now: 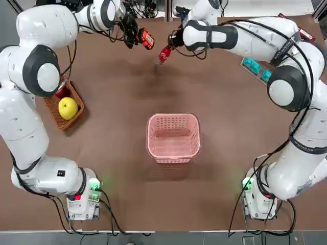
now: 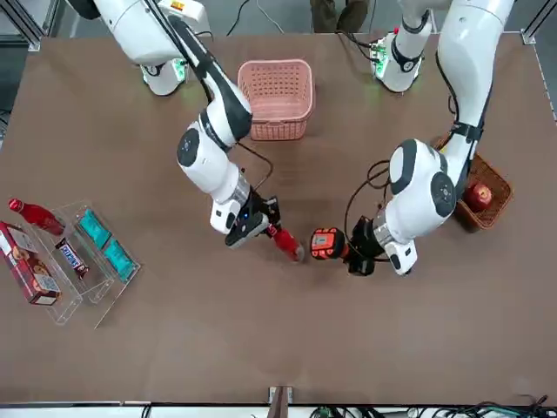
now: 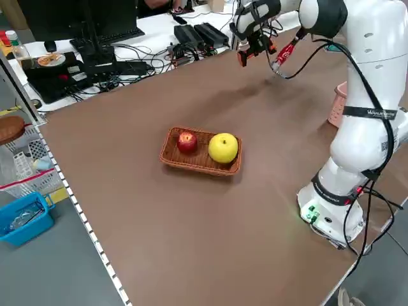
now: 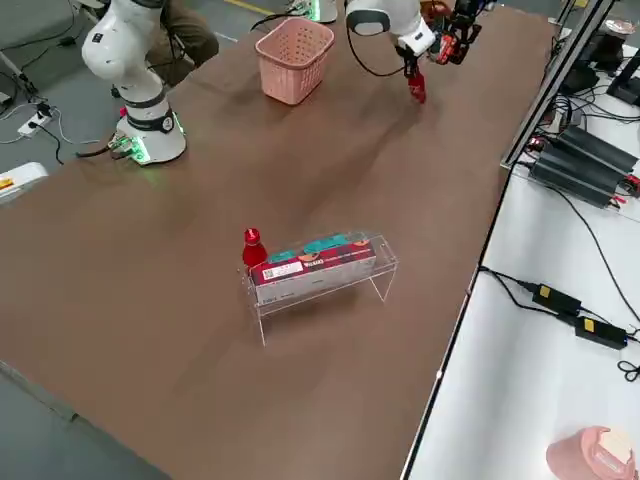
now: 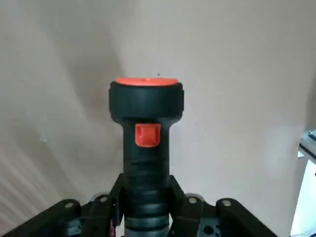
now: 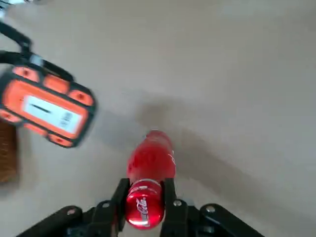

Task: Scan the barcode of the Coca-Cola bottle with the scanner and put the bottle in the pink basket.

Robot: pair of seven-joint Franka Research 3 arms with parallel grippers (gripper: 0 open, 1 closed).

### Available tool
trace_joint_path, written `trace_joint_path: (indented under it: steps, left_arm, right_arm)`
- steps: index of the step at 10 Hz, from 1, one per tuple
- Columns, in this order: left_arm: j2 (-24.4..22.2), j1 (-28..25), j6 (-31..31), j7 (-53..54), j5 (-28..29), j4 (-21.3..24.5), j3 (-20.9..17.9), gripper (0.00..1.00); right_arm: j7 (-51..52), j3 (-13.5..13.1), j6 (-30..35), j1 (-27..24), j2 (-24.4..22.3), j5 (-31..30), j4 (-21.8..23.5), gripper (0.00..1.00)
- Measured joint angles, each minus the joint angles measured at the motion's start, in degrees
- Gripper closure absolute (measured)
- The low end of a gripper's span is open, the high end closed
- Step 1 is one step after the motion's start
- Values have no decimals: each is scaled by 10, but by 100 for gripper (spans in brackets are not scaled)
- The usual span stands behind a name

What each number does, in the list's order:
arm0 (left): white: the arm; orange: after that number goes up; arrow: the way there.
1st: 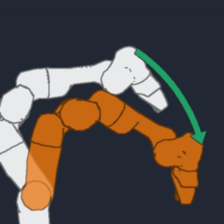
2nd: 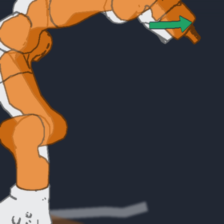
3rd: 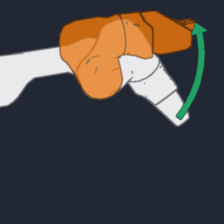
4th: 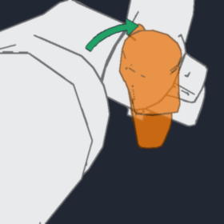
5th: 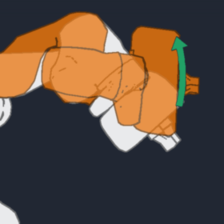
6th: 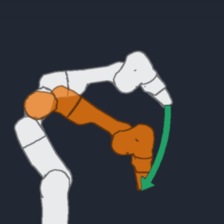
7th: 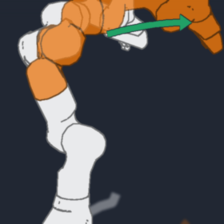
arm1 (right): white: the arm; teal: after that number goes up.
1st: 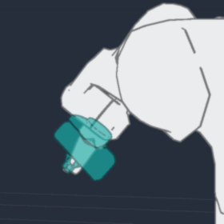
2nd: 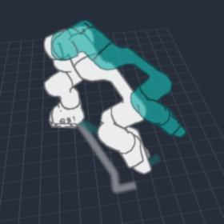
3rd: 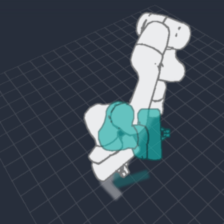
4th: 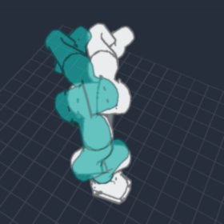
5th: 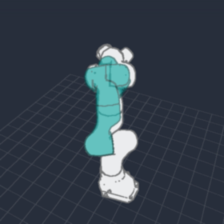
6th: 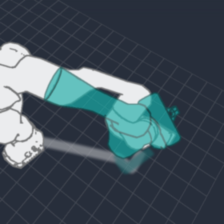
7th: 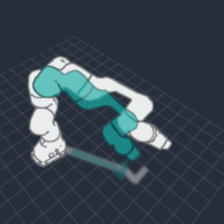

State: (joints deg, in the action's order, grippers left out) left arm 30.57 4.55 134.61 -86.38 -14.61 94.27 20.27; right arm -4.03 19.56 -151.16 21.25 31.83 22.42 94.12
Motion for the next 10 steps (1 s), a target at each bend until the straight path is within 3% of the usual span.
trace_joint_path:
  steps: [7,10]
  left_arm:
    - [4,-6,0,8,-4,0,1,64]
    - [4,-6,0,8,-4,-1,2,64]
  right_arm:
    - [-4,9,2,-23,0,28,-8,67]
    - [-4,13,46,-44,-18,29,-14,67]
